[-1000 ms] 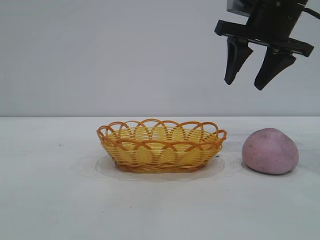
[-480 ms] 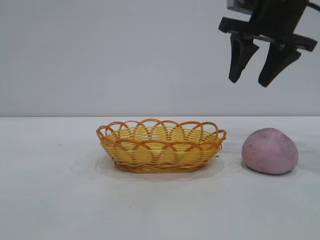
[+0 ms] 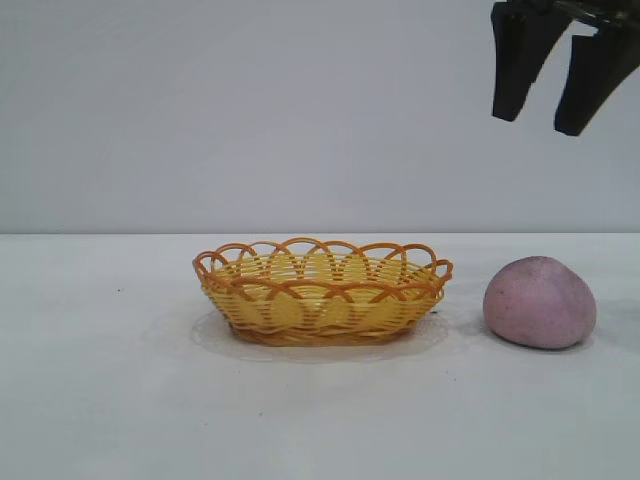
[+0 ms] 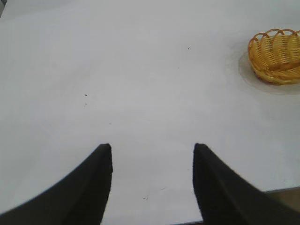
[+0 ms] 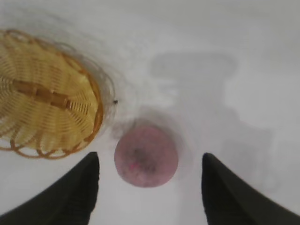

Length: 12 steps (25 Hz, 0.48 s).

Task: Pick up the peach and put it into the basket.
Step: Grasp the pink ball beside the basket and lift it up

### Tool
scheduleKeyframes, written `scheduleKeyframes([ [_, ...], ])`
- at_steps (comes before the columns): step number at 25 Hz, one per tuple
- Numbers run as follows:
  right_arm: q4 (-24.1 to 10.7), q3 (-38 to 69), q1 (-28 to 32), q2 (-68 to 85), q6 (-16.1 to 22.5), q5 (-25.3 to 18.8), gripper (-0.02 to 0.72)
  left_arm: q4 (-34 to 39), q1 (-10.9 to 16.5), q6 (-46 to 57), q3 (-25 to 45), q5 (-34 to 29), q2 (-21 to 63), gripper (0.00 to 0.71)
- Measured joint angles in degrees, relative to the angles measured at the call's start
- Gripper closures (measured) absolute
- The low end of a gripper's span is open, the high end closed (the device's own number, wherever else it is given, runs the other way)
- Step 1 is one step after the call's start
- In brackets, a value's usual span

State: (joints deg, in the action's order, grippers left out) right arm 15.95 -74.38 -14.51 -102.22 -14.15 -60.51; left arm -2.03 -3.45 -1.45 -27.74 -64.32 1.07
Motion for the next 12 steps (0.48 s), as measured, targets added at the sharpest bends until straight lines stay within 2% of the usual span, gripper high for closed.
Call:
scheduleKeyframes([
  [12, 0.04, 0.64, -3.75, -11.33, 1.22, 2.39, 0.297, 0.00, 0.00, 0.00, 0.00, 0.00, 0.00, 0.331],
])
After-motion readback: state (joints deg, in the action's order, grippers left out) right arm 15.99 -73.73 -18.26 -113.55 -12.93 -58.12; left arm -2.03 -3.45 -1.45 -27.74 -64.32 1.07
